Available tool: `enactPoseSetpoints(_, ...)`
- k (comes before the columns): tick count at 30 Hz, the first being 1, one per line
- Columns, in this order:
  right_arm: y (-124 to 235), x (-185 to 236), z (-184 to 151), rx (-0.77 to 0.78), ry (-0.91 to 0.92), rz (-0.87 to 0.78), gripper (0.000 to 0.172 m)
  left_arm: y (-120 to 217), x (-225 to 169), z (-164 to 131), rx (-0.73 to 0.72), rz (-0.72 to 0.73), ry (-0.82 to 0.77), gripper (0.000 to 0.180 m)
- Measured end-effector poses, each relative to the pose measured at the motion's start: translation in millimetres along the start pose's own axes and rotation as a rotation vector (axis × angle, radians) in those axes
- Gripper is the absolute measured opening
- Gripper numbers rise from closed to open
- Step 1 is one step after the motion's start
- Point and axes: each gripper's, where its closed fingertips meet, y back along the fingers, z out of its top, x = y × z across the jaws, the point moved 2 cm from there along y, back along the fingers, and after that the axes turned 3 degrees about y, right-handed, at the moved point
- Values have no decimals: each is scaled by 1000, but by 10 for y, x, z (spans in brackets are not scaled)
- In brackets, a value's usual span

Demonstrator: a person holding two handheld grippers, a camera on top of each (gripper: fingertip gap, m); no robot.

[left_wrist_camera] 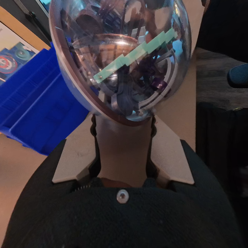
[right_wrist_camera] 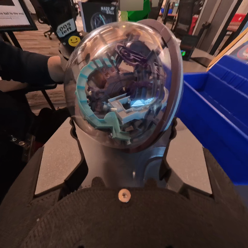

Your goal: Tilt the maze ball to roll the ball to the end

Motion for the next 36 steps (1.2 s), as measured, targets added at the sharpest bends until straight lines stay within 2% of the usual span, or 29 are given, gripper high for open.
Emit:
enactPoseSetpoints(6,-65,16,187,-68,102,-44,140,152,94,108,-2,83,-110,80)
enactPoseSetpoints(14,7,228,702,-209,323,-118,140,485,106,439,-99,156,-241,82)
enactPoseSetpoints(17,11,347,802,-209,357,-101,140,571,44,495,-132,90,-219,89)
enactPoseSetpoints(19,3,428,853,-228,345,-65,140,585,-19,488,-157,6,-158,96)
enactPoseSetpoints(22,4,465,918,-280,336,-52,140,547,-53,458,-194,-70,-71,98)
enactPoseSetpoints(26,-24,518,912,-278,413,-64,141,512,-85,398,-211,-112,-69,101)
enactPoseSetpoints(31,-88,301,647,-105,360,-110,142,501,7,390,-243,-117,-19,100)
enactPoseSetpoints(33,-52,180,531,-58,367,-152,143,421,51,420,-236,-98,-26,96)
enactPoseSetpoints(36,135,14,474,-64,365,-193,143,191,103,548,-208,-105,-62,98)
